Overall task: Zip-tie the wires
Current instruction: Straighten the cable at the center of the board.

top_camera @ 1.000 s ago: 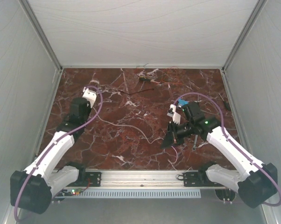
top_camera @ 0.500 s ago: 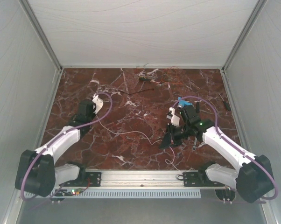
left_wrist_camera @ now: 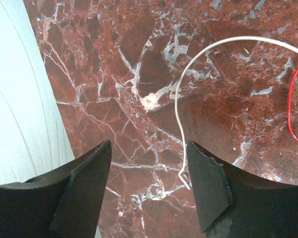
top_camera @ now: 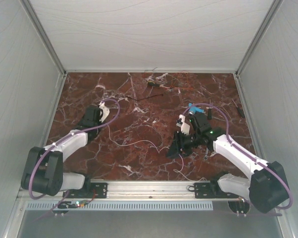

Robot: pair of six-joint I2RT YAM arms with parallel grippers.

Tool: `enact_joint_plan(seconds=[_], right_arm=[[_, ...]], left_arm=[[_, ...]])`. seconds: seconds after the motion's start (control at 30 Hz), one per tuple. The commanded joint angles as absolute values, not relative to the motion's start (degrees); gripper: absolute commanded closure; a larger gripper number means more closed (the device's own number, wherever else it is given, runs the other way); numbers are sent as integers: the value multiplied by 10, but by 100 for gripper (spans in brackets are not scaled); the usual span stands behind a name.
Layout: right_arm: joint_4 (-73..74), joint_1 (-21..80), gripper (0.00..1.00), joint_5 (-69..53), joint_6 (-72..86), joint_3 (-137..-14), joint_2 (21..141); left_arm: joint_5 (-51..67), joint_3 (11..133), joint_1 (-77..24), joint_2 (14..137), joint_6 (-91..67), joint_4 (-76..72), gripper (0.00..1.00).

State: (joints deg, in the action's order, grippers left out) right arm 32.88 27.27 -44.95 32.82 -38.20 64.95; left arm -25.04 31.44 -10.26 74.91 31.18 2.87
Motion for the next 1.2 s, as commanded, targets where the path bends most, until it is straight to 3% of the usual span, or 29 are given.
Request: enact_joint_plan(seconds=[0.0,0.23,0.43,0.47,0.57,0.87,1.17], right_arm=[[317,275,59,-452,329,-386,651],[325,275,46,-447,329,-394,653],[338,276,22,-430,325,-405,641],[338,276,13,-428,324,-407,638],[341,275,5,-426,325,-416,635],[350,275,2,-407,322,-451,648],[359,275,2,-302,330,-478,636]], left_arm=[[-248,343,-99,747,304,9,31],[-244,344,-99,732,293,11,2],[-247,342,-100,701,281,7,0],[-247,342,-99,695,278,5,0],[-248,339,-100,671,270,0,0],[-238,332,-99,611,252,-15,0],[-227,327,-99,566,236,-31,0]])
